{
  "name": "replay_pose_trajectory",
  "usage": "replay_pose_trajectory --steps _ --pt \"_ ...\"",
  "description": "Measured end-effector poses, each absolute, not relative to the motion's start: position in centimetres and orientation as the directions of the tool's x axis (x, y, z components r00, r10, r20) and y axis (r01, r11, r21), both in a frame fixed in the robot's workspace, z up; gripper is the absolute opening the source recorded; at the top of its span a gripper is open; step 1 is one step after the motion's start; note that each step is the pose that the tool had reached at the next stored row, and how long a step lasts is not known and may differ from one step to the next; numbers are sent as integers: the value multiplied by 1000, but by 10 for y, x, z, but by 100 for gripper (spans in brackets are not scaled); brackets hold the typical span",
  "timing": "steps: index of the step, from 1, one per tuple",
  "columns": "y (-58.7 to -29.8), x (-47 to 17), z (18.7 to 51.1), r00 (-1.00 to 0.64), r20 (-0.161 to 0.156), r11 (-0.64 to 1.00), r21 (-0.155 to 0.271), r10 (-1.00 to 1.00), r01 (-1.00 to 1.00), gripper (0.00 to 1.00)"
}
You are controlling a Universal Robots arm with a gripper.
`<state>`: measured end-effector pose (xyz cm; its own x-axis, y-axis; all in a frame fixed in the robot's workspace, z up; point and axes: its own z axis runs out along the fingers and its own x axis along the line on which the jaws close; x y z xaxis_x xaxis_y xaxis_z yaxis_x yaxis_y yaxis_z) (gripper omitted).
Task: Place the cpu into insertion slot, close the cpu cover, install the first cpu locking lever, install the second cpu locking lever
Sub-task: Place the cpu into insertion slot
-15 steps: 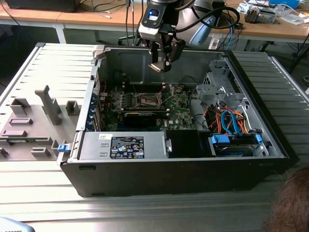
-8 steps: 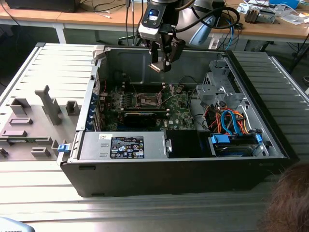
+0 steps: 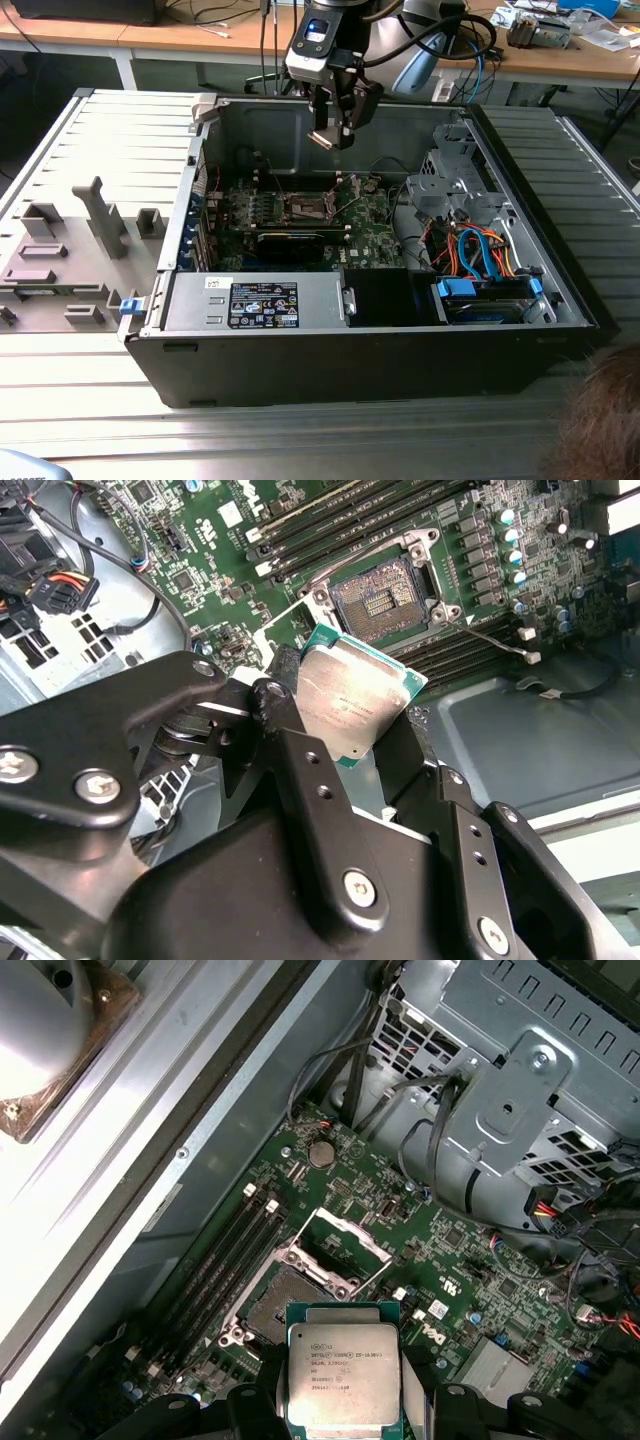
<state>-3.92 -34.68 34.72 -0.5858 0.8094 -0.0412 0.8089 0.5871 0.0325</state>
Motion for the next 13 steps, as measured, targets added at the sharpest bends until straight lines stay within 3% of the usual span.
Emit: replay_pose_trajectory --steps 13 --pt "-347 -39 347 -577 -41 579 33 816 815 55"
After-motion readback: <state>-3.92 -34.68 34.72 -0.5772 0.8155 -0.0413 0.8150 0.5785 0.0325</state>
